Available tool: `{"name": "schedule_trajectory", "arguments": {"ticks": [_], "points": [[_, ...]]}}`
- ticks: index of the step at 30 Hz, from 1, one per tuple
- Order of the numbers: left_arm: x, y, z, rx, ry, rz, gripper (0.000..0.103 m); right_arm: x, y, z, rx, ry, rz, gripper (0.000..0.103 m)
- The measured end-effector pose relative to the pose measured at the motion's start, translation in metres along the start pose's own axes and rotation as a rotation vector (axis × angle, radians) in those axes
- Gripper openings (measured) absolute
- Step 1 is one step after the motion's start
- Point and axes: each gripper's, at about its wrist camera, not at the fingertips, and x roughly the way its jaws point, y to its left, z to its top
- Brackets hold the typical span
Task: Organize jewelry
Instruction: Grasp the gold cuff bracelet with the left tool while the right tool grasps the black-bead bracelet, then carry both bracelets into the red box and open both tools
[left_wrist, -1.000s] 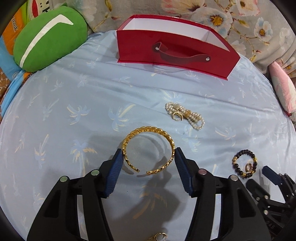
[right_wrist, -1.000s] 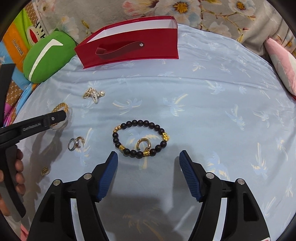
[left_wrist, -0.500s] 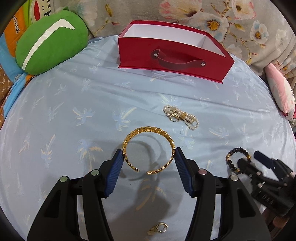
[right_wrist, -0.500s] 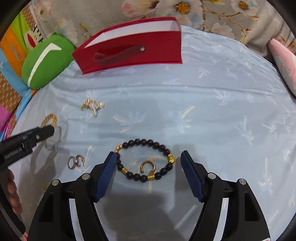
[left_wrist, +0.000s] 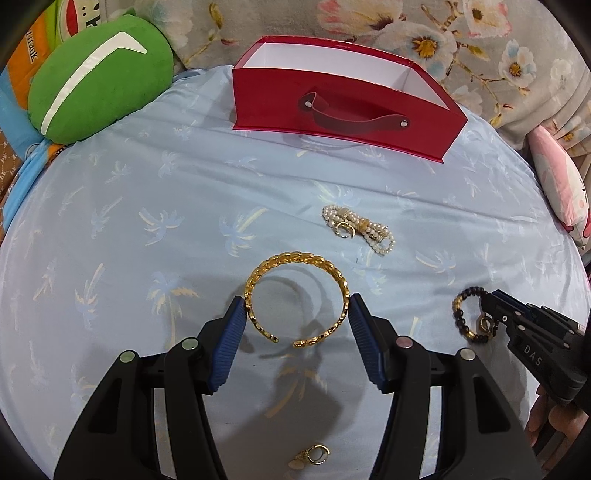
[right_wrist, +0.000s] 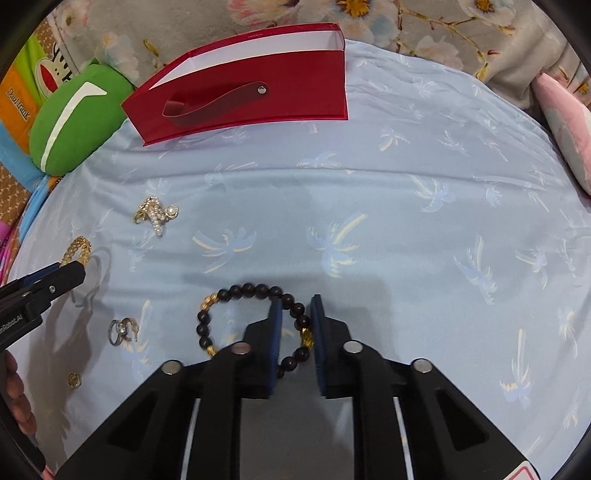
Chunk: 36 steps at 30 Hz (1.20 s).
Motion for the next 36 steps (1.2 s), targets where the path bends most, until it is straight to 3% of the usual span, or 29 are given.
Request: {"name": "schedule_trajectory", "arguments": {"ticks": [7,22,29,36], "points": [[-0.002,0.000,-0.001,-0.002,-0.007,-0.001,0.055,-0.010,-0.001,0.002,0.020,-0.042,0.022,0.007],[-0.055,-0.010,0.009,0.013,-0.110,-0.049,0.055,-0.109,0.019,0.025,-0.025,-0.266,0.092,0.007],[-0.080,-0.012,0.025,0.029,-0.173,-0.064,0.055,-0.138,0.029,0.049,-0.052,-0.341,0.119,0.007],[-0.084,-0.013,0.066,0.059,-0.231,-0.042,0.055,-0.135,0.032,0.098,-0.077,-0.380,0.123,0.007]]}}
